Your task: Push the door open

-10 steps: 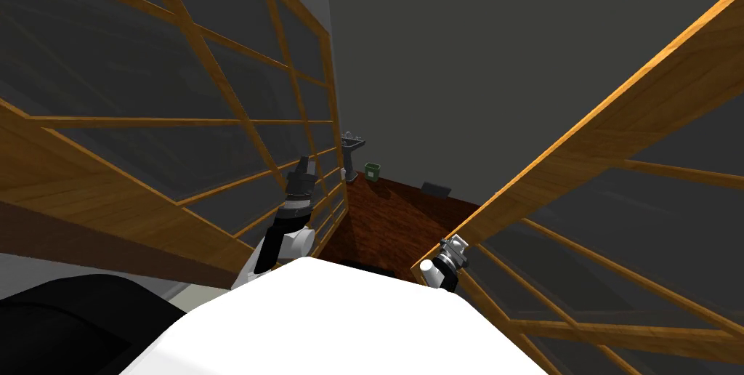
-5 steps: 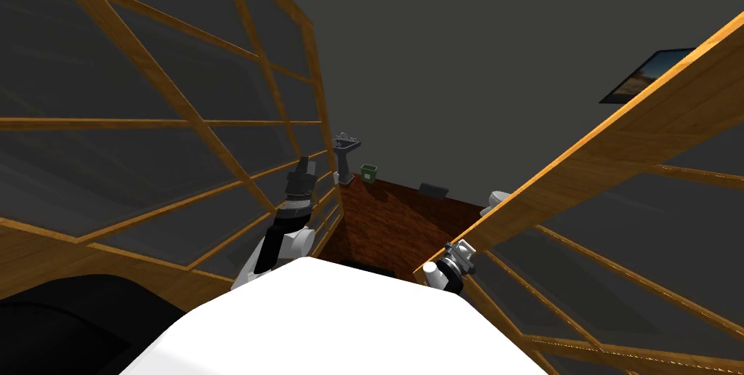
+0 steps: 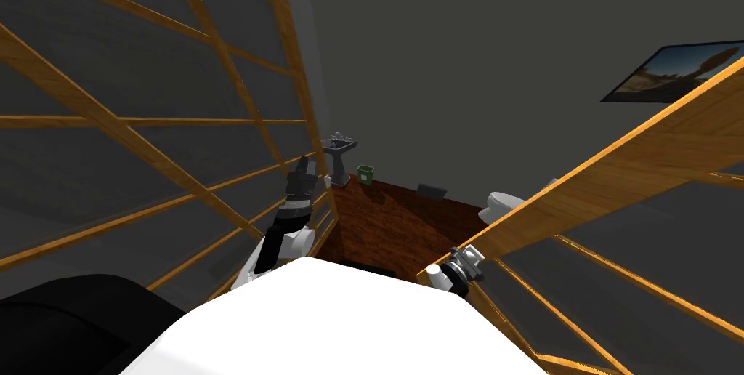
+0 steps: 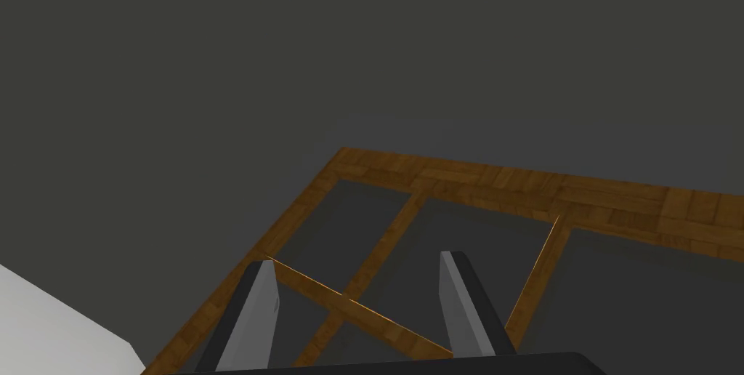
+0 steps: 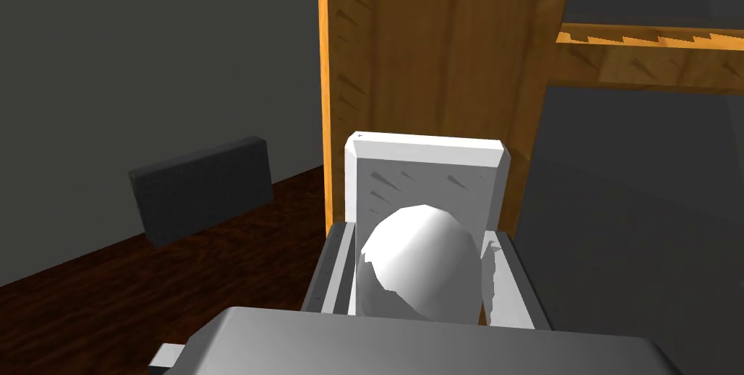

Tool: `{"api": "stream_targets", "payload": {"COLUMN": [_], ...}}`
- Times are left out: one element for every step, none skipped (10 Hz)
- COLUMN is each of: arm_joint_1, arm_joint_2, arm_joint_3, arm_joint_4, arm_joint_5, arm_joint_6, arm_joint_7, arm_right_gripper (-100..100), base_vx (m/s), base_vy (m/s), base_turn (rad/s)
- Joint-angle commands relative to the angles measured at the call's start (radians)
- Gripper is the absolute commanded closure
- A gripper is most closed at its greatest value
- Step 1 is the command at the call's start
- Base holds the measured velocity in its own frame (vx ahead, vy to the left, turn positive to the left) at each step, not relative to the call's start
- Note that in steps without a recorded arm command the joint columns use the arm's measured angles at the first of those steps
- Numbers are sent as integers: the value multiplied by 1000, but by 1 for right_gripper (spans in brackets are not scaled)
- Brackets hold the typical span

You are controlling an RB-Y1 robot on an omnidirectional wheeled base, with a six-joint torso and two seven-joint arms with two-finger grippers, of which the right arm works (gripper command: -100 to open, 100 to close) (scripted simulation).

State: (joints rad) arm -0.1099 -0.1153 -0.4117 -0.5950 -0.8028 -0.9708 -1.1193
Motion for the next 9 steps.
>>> {"api": "stream_targets", "payload": {"arm_joint_1": [10,11,13,15,16,18,21,27,29], "arm_joint_2": [-3,-5,-9,-12,-15,-18,-15,-22,-26], "arm_joint_3": [-24,-30,-40,-50,-58,-67,-60,-79,-89], "arm_joint_4": [-10,-9,-7,-5,-3,-2,-9,-11,-9], "arm_joint_5": [-19,-23,-32,-39,-45,-52,-48,-62,-70], "arm_joint_6": [5,3,1,-2,-4,-6,-1,-5,-7], "arm_joint_7": [13,14,15,16,18,19,16,22,23], "arm_right_gripper": [100,100,100,100,100,100,100,100,100], "base_vx": [153,207,202,185,181,189,83,129,186], "base_vy": [-100,-123,-85,-79,-73,-83,-46,-82,-112], "base_turn": [-58,-52,-45,-60,-58,-44,-27,-48,-57]}}
